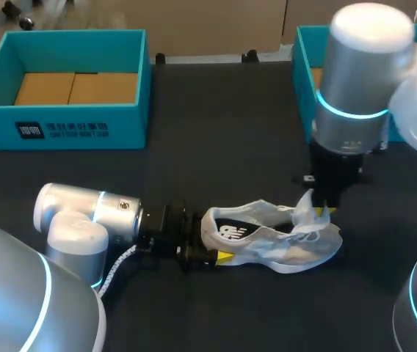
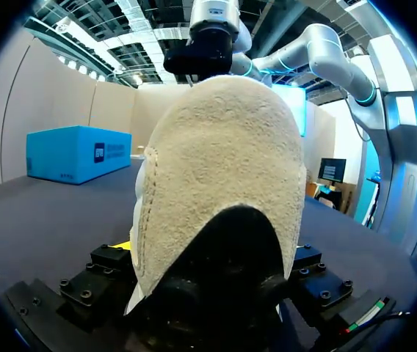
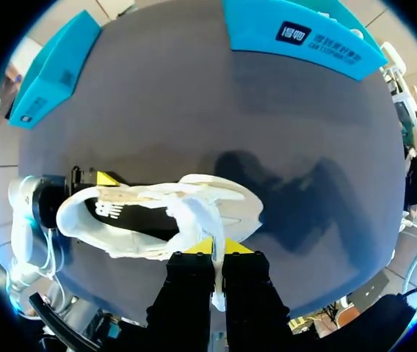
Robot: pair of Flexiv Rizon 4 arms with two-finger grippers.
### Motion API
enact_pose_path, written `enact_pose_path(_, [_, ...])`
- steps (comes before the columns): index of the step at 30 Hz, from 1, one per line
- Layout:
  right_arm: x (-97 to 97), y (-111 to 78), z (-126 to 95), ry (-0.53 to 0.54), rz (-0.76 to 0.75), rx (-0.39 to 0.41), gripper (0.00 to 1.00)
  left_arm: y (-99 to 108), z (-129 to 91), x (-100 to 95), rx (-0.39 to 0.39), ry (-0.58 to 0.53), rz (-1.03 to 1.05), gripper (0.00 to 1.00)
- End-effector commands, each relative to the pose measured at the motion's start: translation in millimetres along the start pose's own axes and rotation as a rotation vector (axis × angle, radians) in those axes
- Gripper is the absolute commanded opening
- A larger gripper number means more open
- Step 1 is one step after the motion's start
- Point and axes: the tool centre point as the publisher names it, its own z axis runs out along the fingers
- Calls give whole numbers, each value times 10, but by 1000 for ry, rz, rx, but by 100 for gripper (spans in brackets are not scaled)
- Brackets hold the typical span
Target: Take the shoe out of the shoebox, open the shoe tongue, remove and reinsert the insole, then place the shoe into the shoebox
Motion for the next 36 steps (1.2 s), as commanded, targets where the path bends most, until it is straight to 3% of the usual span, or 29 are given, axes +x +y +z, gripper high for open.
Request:
enact_pose_path(1, [-217,-3,84,175,18,0,0,1,12,0,-1,-2,0,0])
enact_pose_path(13, [-293,6,414,193,15,63,0,1,12,0,-1,-2,0,0])
enact_pose_path(19, [-310,-3,483,210,2,45,1,1,12,0,-1,-2,0,0])
enact_pose_path(22, [-325,-22,445,221,-1,16,19,1,12,0,-1,-2,0,0])
enact_pose_path(26, [-308,-59,333,199,12,14,63,1,12,0,-1,-2,0,0])
enact_pose_path(27, [-292,-70,289,183,6,12,65,1,12,0,-1,-2,0,0])
enact_pose_path(30, [-274,-96,179,138,15,18,87,1,12,0,-1,-2,0,0])
enact_pose_path(36, [-232,-138,-79,74,15,-3,85,1,12,0,-1,-2,0,0])
